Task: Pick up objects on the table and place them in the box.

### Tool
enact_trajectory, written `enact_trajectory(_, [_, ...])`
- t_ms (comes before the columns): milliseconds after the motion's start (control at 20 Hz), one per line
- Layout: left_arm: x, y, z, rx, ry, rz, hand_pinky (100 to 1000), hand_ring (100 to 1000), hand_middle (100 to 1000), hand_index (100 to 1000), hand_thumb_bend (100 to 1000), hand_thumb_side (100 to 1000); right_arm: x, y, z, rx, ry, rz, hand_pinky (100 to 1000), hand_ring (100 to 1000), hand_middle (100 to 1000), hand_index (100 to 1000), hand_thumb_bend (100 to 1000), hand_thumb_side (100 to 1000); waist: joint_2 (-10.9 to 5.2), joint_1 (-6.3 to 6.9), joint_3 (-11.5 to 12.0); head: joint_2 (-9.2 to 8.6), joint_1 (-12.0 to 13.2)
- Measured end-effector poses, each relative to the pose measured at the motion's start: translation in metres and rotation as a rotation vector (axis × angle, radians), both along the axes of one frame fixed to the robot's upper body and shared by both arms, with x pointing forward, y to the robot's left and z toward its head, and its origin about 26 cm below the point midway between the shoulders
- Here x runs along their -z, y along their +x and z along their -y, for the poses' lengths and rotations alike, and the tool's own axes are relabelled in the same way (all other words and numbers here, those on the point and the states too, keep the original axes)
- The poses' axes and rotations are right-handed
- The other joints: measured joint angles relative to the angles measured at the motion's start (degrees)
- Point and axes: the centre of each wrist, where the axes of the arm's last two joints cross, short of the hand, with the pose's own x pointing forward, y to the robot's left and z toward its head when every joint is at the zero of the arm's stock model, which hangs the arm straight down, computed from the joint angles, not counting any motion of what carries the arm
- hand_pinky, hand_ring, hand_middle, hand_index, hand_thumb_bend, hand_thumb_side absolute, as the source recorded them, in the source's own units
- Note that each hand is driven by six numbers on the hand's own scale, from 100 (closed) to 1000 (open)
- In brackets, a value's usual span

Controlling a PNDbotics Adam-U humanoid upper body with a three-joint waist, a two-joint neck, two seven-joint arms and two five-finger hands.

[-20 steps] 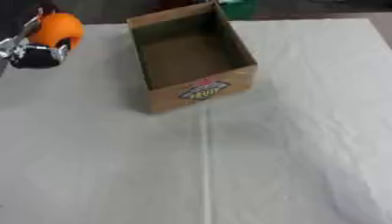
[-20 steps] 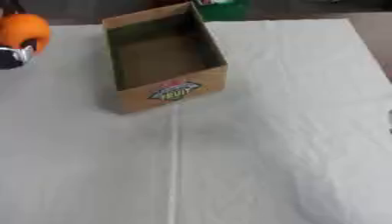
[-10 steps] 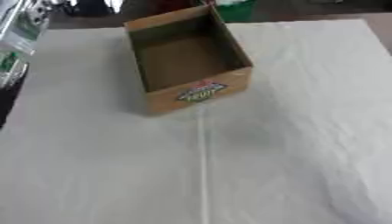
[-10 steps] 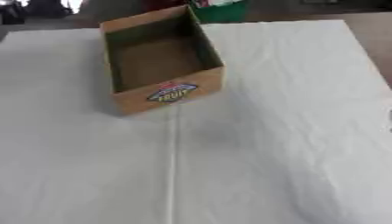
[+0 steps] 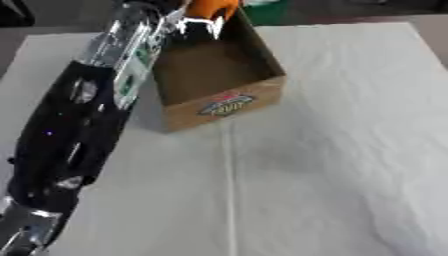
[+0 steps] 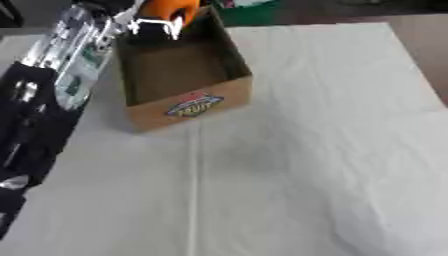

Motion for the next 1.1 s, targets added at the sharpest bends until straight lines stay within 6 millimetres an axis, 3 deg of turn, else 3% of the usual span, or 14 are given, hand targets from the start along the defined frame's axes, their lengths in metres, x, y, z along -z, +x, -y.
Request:
enact_trajectory(250, [0.035,0.011,0.010,-0.032,0.051,-0.099,235,496,658,715,100,429,0.000,0.000,-0.001,-0.004,0.004,0.000,783,805,752,841,100,1000,0.30,-0.01,-0.28,-0.42,0.35])
enact_trajectory(600, [0.057,0.020,0.011,-0.082,0.084,-0.157,248,502,616,672,100,410,0.001,0.001,-0.002,-0.007,0.011,-0.002,783,806,752,840,100,1000,0.46,-0.03,-0.37,-0.53,0.65])
enact_trajectory(750, [0.059,0.020,0.012,-0.093,0.080,-0.169,262,520,634,713,100,371,0.001,0.001,-0.002,-0.006,0.011,-0.002,784,806,752,840,100,1000,0.46,-0.01,-0.40,-0.55,0.67])
enact_trajectory(800, [0.059,0.021,0.012,-0.098,0.081,-0.175,311,570,688,799,100,344,0.001,0.001,-0.002,-0.006,0.011,-0.002,783,805,752,840,100,1000,0.46,-0.01,-0.42,-0.65,0.68])
enact_trajectory(850, [0.059,0.021,0.012,-0.105,0.083,-0.182,332,592,711,823,100,367,0.001,0.001,-0.002,-0.006,0.011,-0.002,783,805,752,840,100,1000,0.46,-0.01,-0.45,-0.75,0.69])
enact_trajectory(900, [0.058,0.021,0.012,-0.113,0.086,-0.188,414,690,792,891,100,487,0.001,0.001,-0.002,-0.006,0.011,-0.002,783,805,751,840,100,1000,0.46,-0.01,-0.53,-0.88,0.70])
enact_trajectory(1000, [0.055,0.021,0.012,-0.139,0.096,-0.194,460,754,846,939,100,564,0.002,0.000,-0.002,-0.006,0.011,-0.003,783,805,751,840,100,1000,0.46,-0.01,-0.75,-0.98,0.74])
enact_trajectory(1050, [0.054,0.022,0.012,-0.157,0.105,-0.195,477,770,858,953,162,598,0.002,0.000,-0.002,-0.006,0.011,-0.003,783,805,751,840,100,1000,0.46,0.00,-0.79,-1.00,0.77])
enact_trajectory(1100, [0.054,0.022,0.011,-0.176,0.114,-0.195,499,790,874,961,290,650,0.002,0.000,-0.002,-0.006,0.011,-0.004,783,806,751,840,100,1000,0.48,0.00,-0.79,-1.03,0.87])
